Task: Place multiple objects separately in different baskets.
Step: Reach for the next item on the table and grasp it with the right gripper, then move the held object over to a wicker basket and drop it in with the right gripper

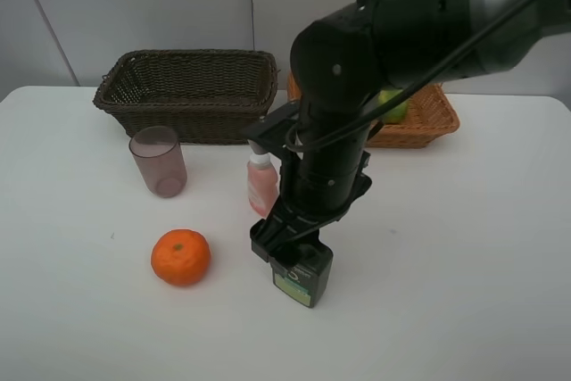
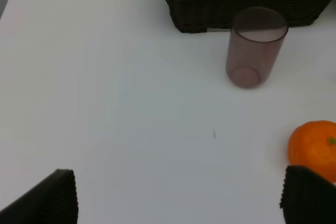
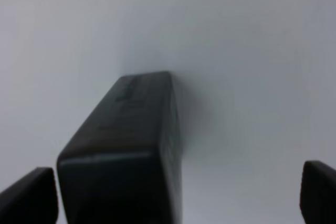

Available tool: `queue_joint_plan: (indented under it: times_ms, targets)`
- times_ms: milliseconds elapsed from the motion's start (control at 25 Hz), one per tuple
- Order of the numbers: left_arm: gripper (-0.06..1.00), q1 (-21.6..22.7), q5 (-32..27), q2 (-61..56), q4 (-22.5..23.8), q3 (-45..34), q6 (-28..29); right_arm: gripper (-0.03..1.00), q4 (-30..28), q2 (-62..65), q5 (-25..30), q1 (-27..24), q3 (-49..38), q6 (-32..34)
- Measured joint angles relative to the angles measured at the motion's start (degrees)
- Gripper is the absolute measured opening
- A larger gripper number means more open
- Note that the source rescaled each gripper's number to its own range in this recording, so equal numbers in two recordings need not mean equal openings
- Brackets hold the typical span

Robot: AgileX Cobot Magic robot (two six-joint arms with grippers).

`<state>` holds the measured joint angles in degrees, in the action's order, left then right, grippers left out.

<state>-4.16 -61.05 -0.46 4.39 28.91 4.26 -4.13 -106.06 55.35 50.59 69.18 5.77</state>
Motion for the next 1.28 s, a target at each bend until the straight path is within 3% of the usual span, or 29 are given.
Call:
queue_joint_plan:
  times_ms: [160,280,400,480,520,1120,1280]
  targets:
    - [1.00,0.0,0.0,0.0,0.0,0.0,0.0,0.99,-0.8,-0.9,-0.2,0.0,0.0,0.9]
    - [1.00,0.0,0.0,0.0,0.0,0.0,0.0,0.85,-0.9,-1.0,-0.4,0.0,0.0,0.9]
    - [1.00,0.0,0.0,0.0,0.0,0.0,0.0,0.49,-0.9,-1.5,-0.3,0.0,0.0,1.1]
    - [1.00,0.0,0.0,0.0,0.0,0.0,0.0,0.08,-0.8,-1.7,0.3,0.0,0.0,1.1]
    - [1.00,0.0,0.0,0.0,0.0,0.0,0.0,0.00,-0.9,-1.9,0.6,0.0,0.0,1.1]
    - [1.00,0.0,0.0,0.0,0.0,0.0,0.0,0.02,-0.8,-1.9,0.9,0.0,0.1,1.1]
    - [1.00,0.0,0.0,0.0,0.0,0.0,0.0,0.02,-1.0,-2.3,6.3,0.0,3.1,0.9]
